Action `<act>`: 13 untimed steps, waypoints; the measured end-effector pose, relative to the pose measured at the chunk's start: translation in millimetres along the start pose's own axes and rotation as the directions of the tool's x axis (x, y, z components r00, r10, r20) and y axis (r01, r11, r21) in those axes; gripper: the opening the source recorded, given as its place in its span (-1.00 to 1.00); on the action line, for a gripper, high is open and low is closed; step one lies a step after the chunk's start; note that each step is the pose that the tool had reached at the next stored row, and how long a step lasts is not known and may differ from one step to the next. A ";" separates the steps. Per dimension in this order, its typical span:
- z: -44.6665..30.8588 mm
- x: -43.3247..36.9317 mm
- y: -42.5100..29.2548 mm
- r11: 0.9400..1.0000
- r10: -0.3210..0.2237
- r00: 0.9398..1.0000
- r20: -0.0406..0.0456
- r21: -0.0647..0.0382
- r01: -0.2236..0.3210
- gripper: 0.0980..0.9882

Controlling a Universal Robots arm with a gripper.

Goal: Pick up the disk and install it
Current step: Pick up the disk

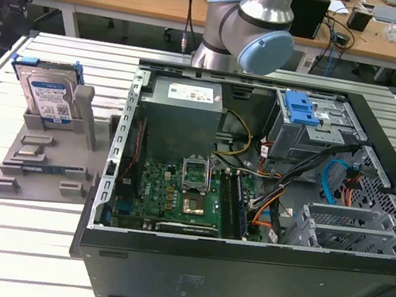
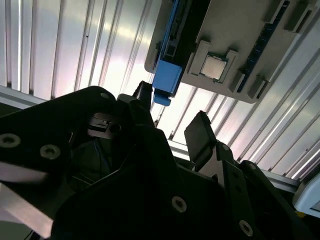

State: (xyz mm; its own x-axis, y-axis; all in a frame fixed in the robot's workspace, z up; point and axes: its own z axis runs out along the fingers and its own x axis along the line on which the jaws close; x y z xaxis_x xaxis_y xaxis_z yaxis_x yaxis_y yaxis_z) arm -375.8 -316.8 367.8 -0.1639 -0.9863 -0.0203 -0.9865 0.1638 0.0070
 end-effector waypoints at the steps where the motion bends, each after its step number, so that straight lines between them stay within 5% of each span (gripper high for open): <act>1: 1.6 -0.4 -1.1 1.000 0.000 1.000 -0.001 0.000 0.000 0.00; 13: 24.1 -6.1 -10.6 0.998 -0.066 0.998 -0.015 0.001 0.066 0.00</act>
State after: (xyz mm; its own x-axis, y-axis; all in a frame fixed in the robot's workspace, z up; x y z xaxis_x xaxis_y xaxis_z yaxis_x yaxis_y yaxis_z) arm -364.5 -312.0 343.8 -0.0982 -0.9952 -0.0058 -0.9952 0.0981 0.0051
